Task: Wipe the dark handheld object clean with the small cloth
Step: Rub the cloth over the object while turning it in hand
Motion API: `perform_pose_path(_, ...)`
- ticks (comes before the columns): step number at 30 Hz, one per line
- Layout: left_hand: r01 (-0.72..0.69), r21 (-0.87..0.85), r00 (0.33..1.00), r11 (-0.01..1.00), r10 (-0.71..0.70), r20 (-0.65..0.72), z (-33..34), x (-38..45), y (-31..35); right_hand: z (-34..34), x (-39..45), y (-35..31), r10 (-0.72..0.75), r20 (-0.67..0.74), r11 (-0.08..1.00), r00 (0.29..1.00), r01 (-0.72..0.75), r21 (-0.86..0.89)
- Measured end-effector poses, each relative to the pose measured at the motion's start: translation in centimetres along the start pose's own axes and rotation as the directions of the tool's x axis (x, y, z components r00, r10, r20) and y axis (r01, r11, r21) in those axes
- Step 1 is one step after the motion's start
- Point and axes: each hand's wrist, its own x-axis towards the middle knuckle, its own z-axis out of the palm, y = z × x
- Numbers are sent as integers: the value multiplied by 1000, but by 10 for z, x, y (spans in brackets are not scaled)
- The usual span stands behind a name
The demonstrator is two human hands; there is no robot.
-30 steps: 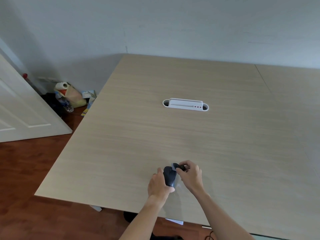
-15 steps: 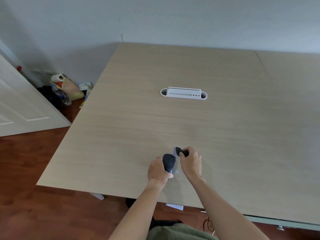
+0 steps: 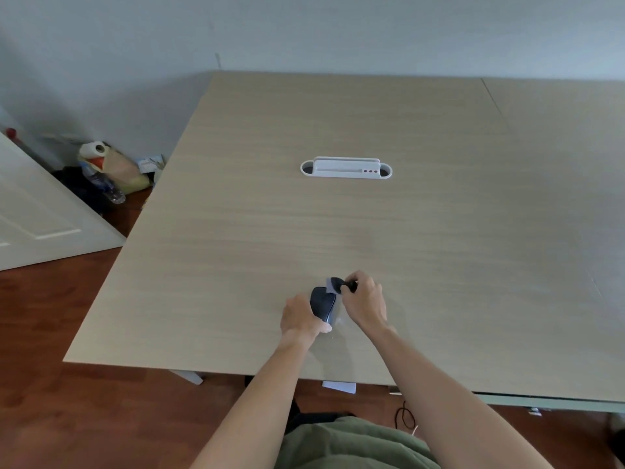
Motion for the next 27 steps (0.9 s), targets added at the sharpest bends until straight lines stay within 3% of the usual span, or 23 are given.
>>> perform_pose_path(3, -6, -1, 1000, 1000, 6, -6, 1, 0, -1, -1, -2, 4, 43, -115, 999, 992, -41, 16)
perform_pose_path(7, -22, -1, 1000, 1000, 22, -12, 1, -1, -1, 2, -7, -2, -26, 78, 985, 997, 12, 170)
perform_pose_path(9, -14, -10, 1000, 1000, 14, -14, 1, -3, -1, 4, -7, 0, -4, 112, 998, 994, -3, 58)
perform_pose_path(11, -7, -23, 1000, 1000, 7, -6, 1, -5, -1, 6, -6, 0, 42, -20, 997, 999, -43, -63)
perform_pose_path(13, 2, -47, 1000, 999, -2, 1, 2, -6, -2, 6, -6, -2, 30, -77, 999, 997, -31, -9)
perform_pose_path(15, 11, -59, 1000, 998, -11, 2, 0, -6, -2, 7, -5, -10, -43, 17, 997, 999, 42, 62)
perform_pose_path(17, 30, -52, 1000, 998, -30, 5, 0, -6, -2, 8, -5, -15, -82, 108, 997, 991, 81, 11)
perform_pose_path(20, 31, -48, 1000, 998, -30, 8, 2, -6, -1, 7, -1, -16, -35, 2, 990, 999, 35, -138)
perform_pose_path(22, 32, -40, 999, 999, -32, 2, 2, -6, -1, 5, 1, -18, -31, -39, 997, 999, 28, -73)
perform_pose_path(25, 29, -36, 999, 999, -29, -16, 3, -4, -2, 2, 2, -22, -97, 94, 994, 991, 92, 54)
perform_pose_path(27, 30, -42, 999, 999, -31, -17, 3, -4, -2, 2, 0, -18, -102, 158, 995, 982, 100, 18)
